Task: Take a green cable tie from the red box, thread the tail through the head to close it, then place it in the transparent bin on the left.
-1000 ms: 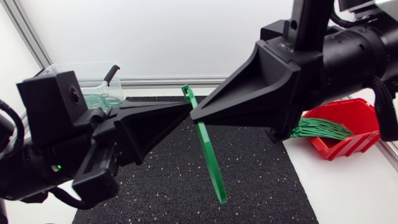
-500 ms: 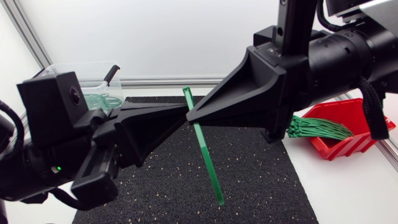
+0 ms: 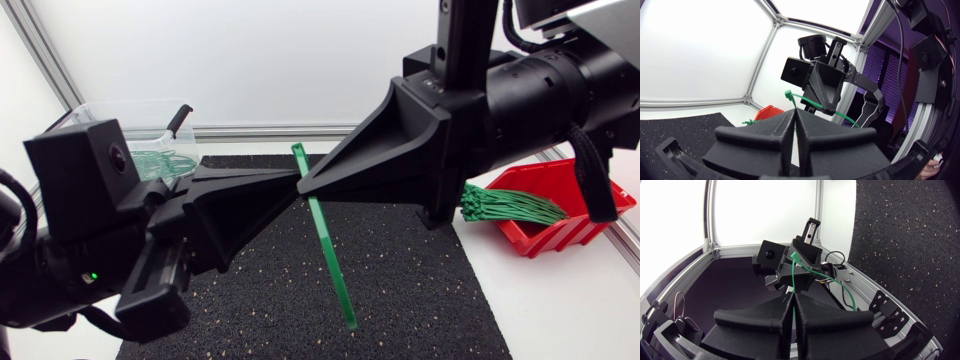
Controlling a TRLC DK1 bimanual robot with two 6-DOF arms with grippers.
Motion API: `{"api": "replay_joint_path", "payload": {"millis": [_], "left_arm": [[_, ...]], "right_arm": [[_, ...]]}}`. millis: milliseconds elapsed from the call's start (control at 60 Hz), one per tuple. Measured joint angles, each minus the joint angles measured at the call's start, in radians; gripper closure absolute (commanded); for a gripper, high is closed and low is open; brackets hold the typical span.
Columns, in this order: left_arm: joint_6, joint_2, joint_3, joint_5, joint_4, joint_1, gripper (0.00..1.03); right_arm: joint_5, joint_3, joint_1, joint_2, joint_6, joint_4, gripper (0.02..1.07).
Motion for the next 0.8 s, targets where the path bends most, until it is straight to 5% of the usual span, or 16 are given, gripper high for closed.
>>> {"api": "replay_joint_path", "payload": {"millis": [550,800], "left_arm": [[0.053,-0.023,-0.014,-0.009,-0.001,-0.029,1.0],[0.145,-0.055,-0.041,-0.085,-0.015,-0.098,1.0]], "right_arm": [[0.009,0.004,-0.015,-0.005,0.011,0.0,1.01],[0.007,0.004,-0.017,0.017,0.019,-0.004,1.01]]}}
